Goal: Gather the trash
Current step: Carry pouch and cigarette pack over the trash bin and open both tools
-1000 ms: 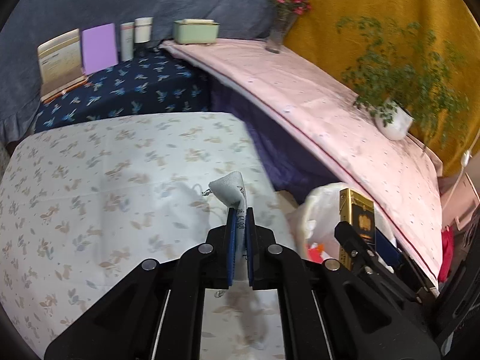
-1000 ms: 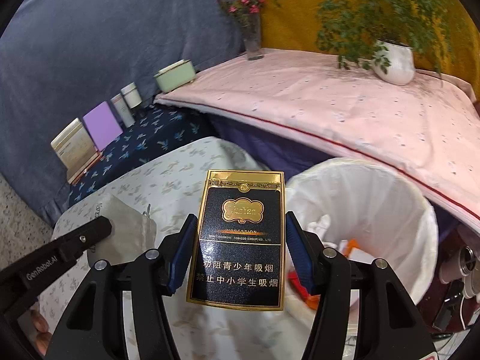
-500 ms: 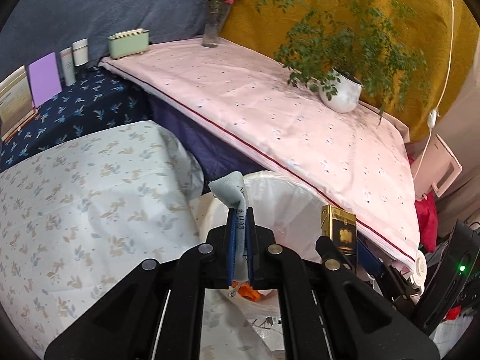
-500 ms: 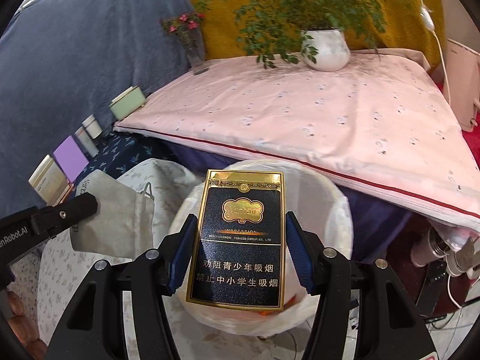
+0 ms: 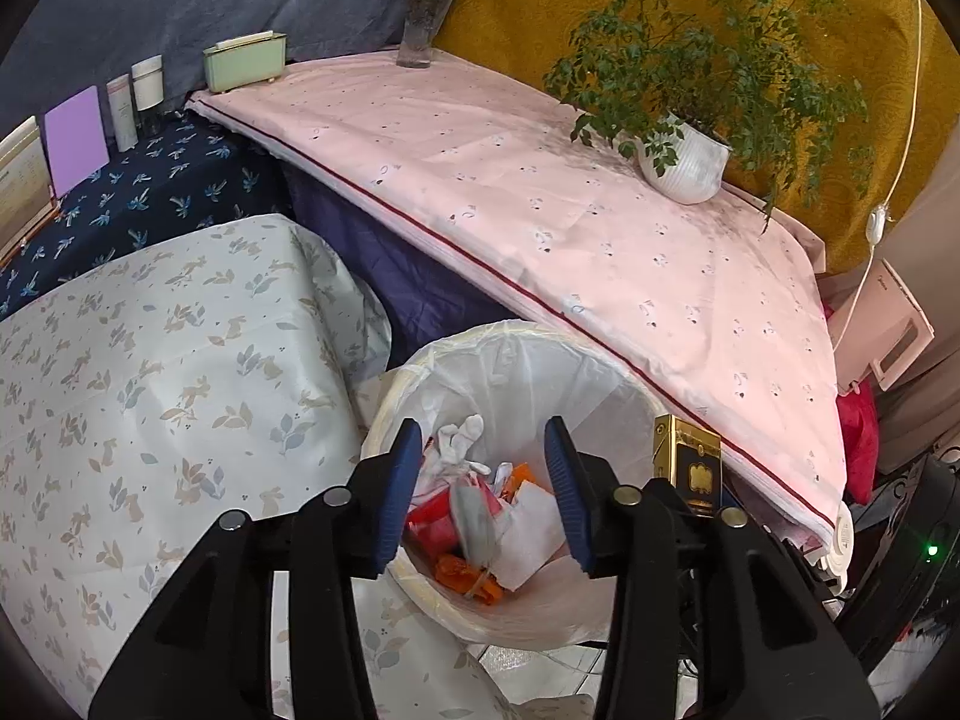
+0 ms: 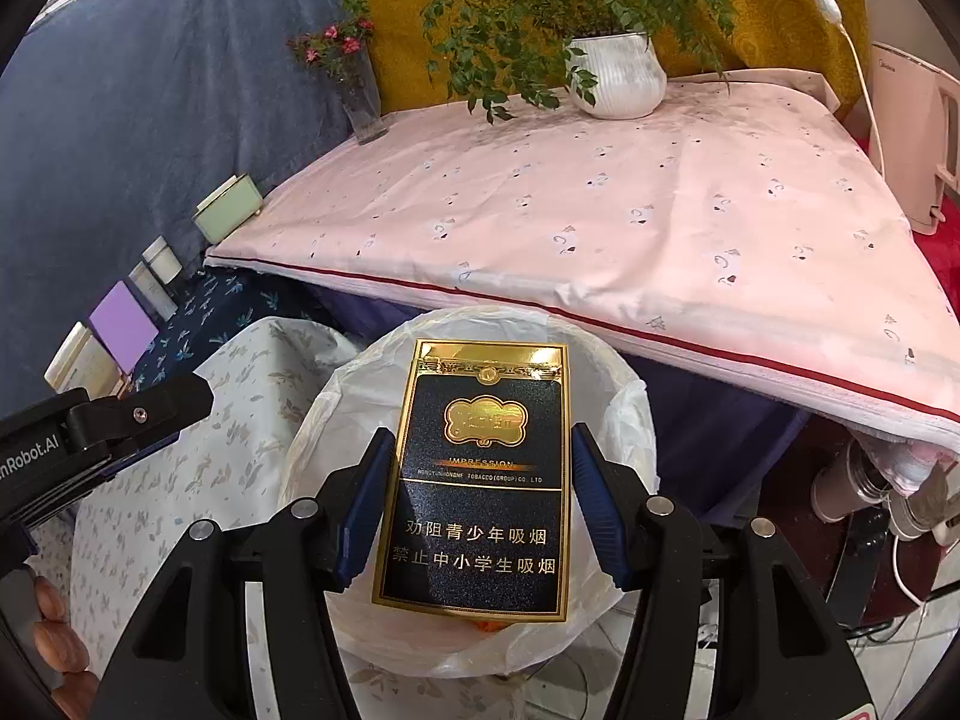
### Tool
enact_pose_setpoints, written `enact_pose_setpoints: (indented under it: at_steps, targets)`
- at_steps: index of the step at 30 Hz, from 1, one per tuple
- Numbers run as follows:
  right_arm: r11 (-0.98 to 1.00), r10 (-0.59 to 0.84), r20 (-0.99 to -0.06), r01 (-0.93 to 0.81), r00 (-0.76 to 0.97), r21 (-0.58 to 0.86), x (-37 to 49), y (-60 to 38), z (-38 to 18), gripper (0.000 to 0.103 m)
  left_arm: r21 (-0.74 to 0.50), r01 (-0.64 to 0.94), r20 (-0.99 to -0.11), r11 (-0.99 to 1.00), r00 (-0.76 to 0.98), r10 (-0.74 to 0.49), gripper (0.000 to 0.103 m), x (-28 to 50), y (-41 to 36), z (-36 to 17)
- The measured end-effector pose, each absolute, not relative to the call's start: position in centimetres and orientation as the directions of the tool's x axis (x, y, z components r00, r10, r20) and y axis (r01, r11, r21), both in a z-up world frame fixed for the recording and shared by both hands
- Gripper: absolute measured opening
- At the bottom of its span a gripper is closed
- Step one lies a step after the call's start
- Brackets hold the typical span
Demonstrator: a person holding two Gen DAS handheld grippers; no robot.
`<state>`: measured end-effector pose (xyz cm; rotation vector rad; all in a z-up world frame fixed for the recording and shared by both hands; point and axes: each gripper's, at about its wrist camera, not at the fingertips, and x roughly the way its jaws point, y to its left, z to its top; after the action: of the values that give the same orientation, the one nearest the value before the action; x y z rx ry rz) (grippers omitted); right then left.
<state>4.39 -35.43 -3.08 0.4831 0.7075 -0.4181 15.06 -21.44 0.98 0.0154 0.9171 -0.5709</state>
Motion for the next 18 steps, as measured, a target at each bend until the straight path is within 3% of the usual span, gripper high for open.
enact_pose_setpoints:
  at_steps: [9, 18]
  targets:
    - [0.828, -0.17, -0.704, 0.487, 0.689, 0.277, 5.8, -34.6, -3.6, 0.056, -0.205, 0.429, -0.766, 0.88, 0.49, -0.417, 0.051, 15.8, -19.8, -0.2]
    - [0.845, -0.155, -0.707, 0.463, 0.69, 0.266, 6.9, -33.4, -3.6, 0.057, -0.174, 0.389, -0.776, 0.905, 0.511, -0.369, 0.053, 16.2, -18.2, -1.1]
